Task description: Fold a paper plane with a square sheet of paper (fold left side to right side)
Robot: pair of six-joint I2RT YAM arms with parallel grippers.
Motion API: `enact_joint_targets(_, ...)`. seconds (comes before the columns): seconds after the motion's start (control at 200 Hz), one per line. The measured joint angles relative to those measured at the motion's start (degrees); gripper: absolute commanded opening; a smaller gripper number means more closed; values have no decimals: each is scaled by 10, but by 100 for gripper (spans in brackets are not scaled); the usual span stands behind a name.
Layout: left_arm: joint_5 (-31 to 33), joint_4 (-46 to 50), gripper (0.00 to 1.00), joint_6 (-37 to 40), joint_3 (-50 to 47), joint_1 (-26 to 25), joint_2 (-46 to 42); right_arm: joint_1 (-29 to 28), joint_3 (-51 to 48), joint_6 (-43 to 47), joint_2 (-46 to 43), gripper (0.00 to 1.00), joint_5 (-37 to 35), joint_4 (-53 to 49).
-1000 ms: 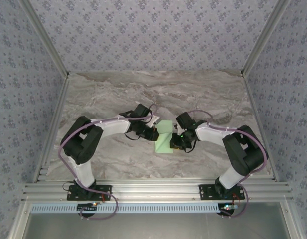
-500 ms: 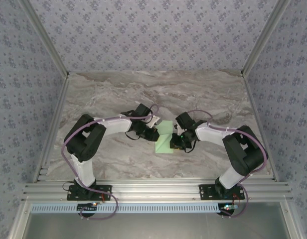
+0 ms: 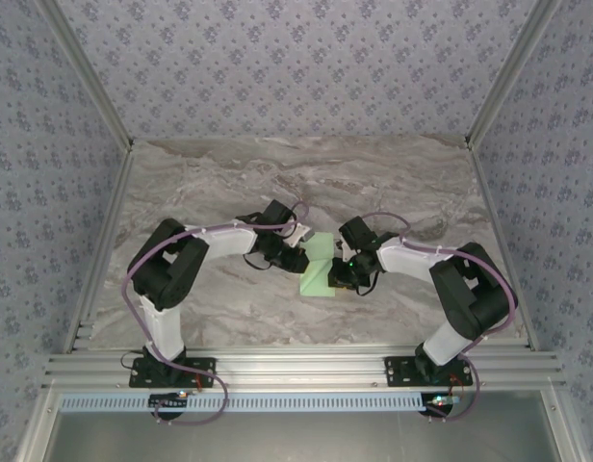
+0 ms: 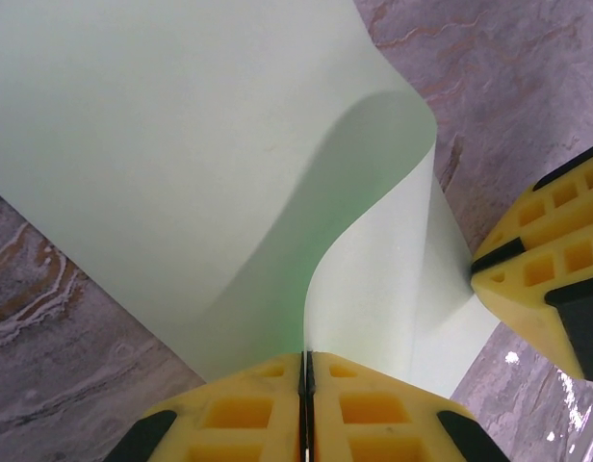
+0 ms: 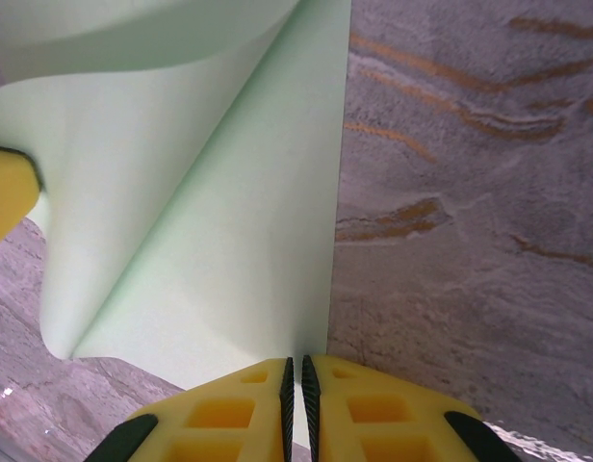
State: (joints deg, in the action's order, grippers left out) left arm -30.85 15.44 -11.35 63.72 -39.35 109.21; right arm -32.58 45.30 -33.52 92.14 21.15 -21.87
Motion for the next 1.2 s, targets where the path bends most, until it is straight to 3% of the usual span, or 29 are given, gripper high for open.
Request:
enact_joint_targets(0.57,-5,0,10,4,3,0,15,4,-6,2,-28,16,3,3)
enact_joint_targets(0.774,-7,1,10,4,3,1,16,17,-16,-21,-62,14,29,73)
enact_joint_targets(1.199,-7,5,10,5,6,1,16,14,12,-62,22,13,57,173)
